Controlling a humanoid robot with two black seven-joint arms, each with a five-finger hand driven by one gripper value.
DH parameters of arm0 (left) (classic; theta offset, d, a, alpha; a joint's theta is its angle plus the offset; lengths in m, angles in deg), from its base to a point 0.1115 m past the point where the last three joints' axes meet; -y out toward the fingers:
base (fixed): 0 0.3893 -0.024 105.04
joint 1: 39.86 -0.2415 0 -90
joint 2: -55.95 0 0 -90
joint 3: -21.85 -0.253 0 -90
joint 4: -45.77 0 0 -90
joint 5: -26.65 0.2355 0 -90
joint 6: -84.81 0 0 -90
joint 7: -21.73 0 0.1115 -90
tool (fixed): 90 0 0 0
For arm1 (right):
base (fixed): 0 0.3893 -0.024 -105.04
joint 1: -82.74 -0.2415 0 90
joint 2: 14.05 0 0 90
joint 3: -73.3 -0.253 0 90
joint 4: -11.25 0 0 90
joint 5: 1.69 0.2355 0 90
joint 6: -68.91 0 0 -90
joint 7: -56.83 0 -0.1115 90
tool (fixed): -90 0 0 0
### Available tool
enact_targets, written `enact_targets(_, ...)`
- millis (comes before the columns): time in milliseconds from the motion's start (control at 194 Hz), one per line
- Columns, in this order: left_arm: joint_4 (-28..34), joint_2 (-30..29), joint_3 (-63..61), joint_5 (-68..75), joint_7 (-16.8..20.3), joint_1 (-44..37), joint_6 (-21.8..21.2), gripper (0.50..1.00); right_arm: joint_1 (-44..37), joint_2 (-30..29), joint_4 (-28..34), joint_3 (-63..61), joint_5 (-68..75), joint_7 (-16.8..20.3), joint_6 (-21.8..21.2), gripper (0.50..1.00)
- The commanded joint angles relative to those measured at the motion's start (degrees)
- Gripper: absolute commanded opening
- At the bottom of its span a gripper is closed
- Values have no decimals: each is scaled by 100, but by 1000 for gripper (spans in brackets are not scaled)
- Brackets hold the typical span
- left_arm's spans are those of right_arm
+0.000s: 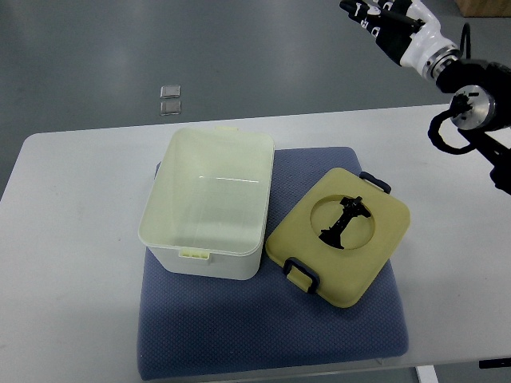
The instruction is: Open white storage box with right hand
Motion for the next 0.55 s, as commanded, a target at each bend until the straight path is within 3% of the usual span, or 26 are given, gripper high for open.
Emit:
enact_targets(0, 0, 0, 1, 0, -2, 0, -1, 1000, 361, -375, -220, -278, 675, -4, -50, 952)
enact_targets(242, 0, 0, 1, 0, 6, 0, -1, 1000, 1116, -1043, -299, -1341, 798, -118, -427, 952)
enact_targets(542, -9, 0, 1, 0, -2, 0, -1, 1000, 1152, -1122, -308, -1350, 789, -390, -603, 952)
